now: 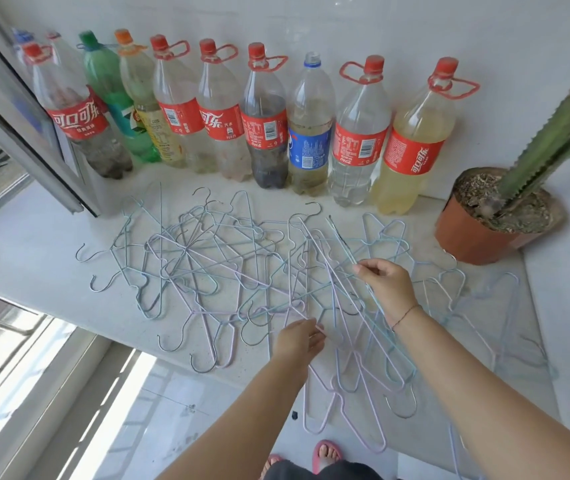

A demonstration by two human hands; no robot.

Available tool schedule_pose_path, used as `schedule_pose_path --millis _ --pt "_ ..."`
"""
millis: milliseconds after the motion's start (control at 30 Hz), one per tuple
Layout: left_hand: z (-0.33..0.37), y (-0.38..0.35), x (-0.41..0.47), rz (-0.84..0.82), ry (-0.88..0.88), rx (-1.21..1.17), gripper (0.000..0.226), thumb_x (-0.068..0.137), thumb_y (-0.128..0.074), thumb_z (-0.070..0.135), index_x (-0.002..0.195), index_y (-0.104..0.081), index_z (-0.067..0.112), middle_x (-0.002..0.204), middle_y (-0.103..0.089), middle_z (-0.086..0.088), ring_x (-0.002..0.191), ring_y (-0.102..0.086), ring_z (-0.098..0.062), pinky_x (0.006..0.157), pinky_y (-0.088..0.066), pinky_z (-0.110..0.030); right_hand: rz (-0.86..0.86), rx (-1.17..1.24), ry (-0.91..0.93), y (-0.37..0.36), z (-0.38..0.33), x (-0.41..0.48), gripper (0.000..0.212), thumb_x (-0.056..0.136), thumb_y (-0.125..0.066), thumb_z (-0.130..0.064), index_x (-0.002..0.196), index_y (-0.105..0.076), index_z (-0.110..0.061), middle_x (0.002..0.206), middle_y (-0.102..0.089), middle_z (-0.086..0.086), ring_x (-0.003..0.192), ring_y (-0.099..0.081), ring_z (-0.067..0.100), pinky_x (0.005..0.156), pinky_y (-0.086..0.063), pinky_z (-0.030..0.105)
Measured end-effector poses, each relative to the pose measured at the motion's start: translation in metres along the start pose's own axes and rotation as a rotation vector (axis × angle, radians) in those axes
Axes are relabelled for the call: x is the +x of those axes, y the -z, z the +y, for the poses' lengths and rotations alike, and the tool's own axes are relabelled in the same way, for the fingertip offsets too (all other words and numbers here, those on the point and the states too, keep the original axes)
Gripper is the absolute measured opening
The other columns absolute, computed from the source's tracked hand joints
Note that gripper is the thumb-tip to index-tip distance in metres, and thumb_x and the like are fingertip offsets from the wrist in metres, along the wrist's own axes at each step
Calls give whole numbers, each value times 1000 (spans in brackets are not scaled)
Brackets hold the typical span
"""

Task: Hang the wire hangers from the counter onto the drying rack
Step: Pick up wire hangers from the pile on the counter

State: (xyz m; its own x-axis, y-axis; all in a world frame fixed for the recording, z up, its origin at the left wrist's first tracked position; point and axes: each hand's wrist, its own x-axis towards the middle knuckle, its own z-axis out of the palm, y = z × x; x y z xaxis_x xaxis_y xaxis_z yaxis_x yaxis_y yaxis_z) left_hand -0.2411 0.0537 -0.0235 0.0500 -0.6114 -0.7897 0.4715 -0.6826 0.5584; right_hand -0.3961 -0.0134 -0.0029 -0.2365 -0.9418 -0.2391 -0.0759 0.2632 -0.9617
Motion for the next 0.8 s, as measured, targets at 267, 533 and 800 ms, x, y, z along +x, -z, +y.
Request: schedule_pose_path --millis 267,533,800 --pt "20 -16 -14 -108 -257 85 16 84 -61 -3 100 -64 3 74 -61 -9 65 -58 -14 59 -51 -14 -8 93 33 9 -21 -1 5 81 -67 -11 78 -67 -14 73 -64 8 70 -56 15 74 -47 22" --pt "48 -20 -40 -152 -384 48 21 84 -63 -1 104 -67 4 71 -63 -3 58 -62 -9 56 -48 -14 -66 141 80 -4 -54 -11 2 82 -66 -14 84 -67 -14 64 -57 -3 48 -47 -1 59 -41 17" --pt "74 36 -90 -129 -527 -24 17 85 -64 5 96 -69 16 72 -66 5 66 -61 -7 63 -47 -14 -237 143 181 -53 -90 -49 9 83 -65 -12 90 -67 -7 64 -57 -2 45 -49 -3 52 -40 8"
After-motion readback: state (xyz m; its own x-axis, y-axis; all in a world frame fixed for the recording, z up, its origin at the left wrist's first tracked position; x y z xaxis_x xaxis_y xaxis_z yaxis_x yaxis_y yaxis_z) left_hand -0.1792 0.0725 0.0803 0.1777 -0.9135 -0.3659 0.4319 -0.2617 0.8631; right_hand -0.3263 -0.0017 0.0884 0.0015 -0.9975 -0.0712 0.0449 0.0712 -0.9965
